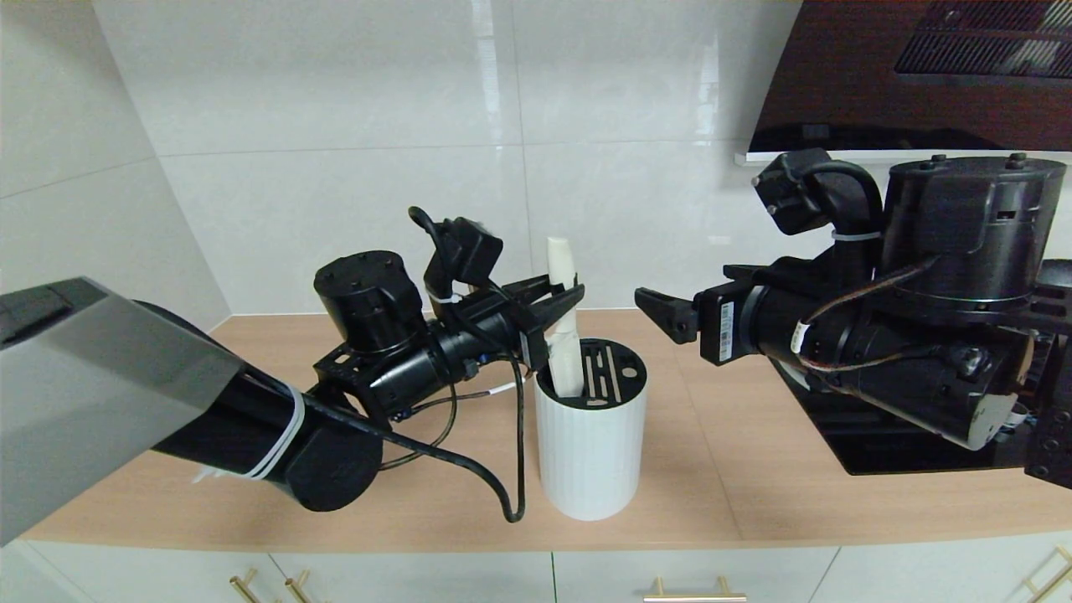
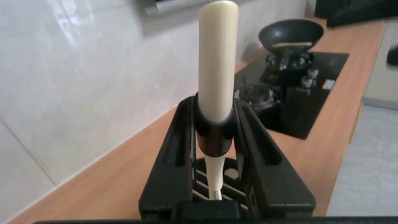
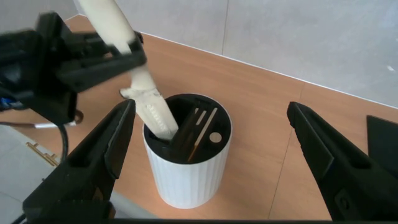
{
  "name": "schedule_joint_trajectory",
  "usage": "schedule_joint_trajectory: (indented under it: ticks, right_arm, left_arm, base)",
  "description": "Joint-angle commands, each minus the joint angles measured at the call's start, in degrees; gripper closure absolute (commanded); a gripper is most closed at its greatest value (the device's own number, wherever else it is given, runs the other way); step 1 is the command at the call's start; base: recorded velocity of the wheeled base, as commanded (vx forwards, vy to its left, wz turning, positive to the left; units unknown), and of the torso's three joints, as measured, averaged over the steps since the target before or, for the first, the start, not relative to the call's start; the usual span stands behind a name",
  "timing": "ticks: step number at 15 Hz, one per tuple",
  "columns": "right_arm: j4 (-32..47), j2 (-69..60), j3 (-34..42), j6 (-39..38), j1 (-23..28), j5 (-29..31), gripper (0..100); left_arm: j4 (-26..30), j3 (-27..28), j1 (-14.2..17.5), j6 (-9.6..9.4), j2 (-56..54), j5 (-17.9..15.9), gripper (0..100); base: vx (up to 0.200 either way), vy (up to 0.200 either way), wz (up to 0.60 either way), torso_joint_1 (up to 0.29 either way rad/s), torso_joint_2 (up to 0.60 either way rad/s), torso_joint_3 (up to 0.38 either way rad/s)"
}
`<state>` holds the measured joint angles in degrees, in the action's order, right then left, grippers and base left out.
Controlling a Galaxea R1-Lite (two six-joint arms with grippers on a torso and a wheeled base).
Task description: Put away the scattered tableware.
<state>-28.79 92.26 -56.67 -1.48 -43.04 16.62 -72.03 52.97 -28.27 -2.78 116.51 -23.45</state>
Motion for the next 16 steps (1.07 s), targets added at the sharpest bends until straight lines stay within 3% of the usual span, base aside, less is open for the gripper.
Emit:
schedule_joint_trajectory:
  ticks: [1, 7, 16]
  right_arm:
    - [-0.03, 0.11, -0.02, 0.07, -0.02, 0.00, 0]
    - [-0.03, 0.11, -0.02, 0.07, 0.07, 0.00, 0]
    - [-0.03, 0.20, 0.16, 0.07, 0.07, 0.00, 0]
  left_arm:
    - [-0.12, -0.15, -0.12, 0.05, 1.36, 0.08, 100]
    - [-1.00, -1.11, -0.82, -0.03, 4.26, 0.16, 100]
    - [-1.35, -2.08, -2.05, -0.12, 6.81, 3.59, 100]
  base:
    - [0.000, 0.000, 0.00, 0.000, 0.00, 0.000]
    - [0.000, 0.000, 0.00, 0.000, 0.00, 0.000]
    - [0.000, 0.000, 0.00, 0.000, 0.00, 0.000]
